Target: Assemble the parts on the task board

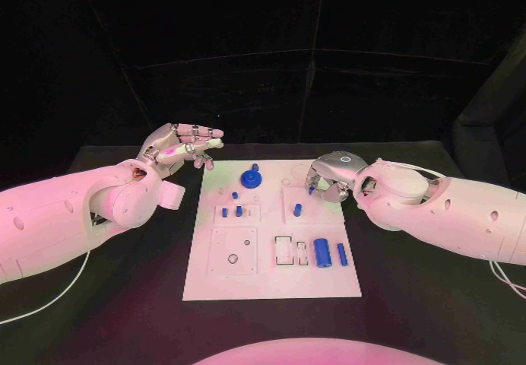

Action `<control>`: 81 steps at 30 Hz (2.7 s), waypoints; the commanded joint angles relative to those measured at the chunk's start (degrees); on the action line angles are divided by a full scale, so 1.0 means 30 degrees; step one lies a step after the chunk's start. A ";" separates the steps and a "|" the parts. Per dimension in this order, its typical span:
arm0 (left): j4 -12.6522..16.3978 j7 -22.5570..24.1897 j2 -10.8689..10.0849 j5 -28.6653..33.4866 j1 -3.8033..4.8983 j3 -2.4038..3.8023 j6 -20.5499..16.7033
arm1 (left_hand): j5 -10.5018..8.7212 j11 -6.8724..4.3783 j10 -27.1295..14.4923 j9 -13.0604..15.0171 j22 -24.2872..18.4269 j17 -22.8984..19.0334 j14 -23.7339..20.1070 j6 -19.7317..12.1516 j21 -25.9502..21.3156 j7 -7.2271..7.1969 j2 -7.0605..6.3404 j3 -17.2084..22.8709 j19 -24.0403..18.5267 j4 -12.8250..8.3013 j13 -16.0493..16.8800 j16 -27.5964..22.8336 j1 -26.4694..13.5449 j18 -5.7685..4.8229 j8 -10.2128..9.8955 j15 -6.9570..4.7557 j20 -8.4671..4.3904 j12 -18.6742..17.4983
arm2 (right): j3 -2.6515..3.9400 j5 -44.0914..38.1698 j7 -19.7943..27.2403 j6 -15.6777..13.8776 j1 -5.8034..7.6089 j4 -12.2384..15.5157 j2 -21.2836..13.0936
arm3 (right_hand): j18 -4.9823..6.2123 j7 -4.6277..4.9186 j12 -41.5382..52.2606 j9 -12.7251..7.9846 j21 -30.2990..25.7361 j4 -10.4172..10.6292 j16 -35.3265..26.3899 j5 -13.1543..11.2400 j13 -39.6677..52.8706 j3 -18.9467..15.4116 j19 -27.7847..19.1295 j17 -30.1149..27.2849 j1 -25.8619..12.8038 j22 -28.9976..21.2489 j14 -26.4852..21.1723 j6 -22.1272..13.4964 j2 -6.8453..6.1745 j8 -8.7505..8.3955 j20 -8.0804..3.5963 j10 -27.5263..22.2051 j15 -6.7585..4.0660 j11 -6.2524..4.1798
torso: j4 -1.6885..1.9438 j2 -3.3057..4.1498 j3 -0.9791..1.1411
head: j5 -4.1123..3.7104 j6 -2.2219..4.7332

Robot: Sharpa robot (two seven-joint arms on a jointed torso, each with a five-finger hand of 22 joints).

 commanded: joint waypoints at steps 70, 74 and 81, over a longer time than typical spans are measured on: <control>-0.0387 0.0276 0.0431 0.0096 0.0024 0.0015 0.0377 | 0.0023 0.0027 -0.0220 -0.0029 -0.0056 -0.0075 -0.0185 -0.0203 -0.0134 -0.0006 0.0088 -0.0159 -0.0119 -0.0021 0.0013 -0.0131 0.0018 0.0239 0.0014 0.0056 0.0051 0.0131 | -0.0369 0.0095 0.0770 0.1552 -0.1572 0.2382 0.4061 | -0.0395 0.0175 -0.0209 -0.0018 0.0213 -0.0214 0.0085 0.0239 -0.0047 0.0082 0.0190 -0.0022 -0.0019 0.0117 0.0555 -0.0067 -0.0105 -0.0289 0.0036 -0.0053 -0.0039 0.0160 | -0.0006 0.0034 -0.0018 | 0.1938 -0.0997; -0.0398 0.0261 0.0437 0.0096 0.0023 0.0015 0.0389 | 0.0023 0.0027 -0.0220 -0.0029 -0.0056 -0.0075 -0.0185 -0.0203 -0.0134 -0.0006 0.0088 -0.0159 -0.0119 -0.0021 0.0013 -0.0131 0.0018 0.0239 0.0014 0.0056 0.0051 0.0131 | -0.0369 -0.0022 0.0697 0.1700 -0.1577 0.2318 0.4115 | -0.0395 0.0175 -0.0209 -0.0018 0.0213 -0.0214 0.0085 0.0239 -0.0047 0.0082 0.0190 -0.0022 -0.0019 0.0117 0.0555 -0.0067 -0.0105 -0.0289 0.0036 -0.0053 -0.0039 0.0160 | -0.0008 0.0033 -0.0012 | 0.1931 -0.1006; -0.0384 0.0224 0.0438 0.0096 0.0023 0.0015 0.0425 | 0.0023 0.0027 -0.0220 -0.0029 -0.0056 -0.0075 -0.0185 -0.0203 -0.0134 -0.0006 0.0088 -0.0159 -0.0119 -0.0021 0.0013 -0.0131 0.0018 0.0239 0.0014 0.0056 0.0051 0.0131 | -0.0371 -0.0531 0.0317 0.1898 -0.1610 0.2172 0.4294 | -0.0387 0.0185 -0.0231 -0.0023 0.0198 -0.0203 0.0057 0.0237 -0.0050 0.0050 0.0162 -0.0068 -0.0071 0.0080 0.0541 -0.0071 -0.0113 -0.0308 0.0049 -0.0068 -0.0025 0.0176 | 0.0002 0.0036 -0.0032 | 0.1899 -0.1025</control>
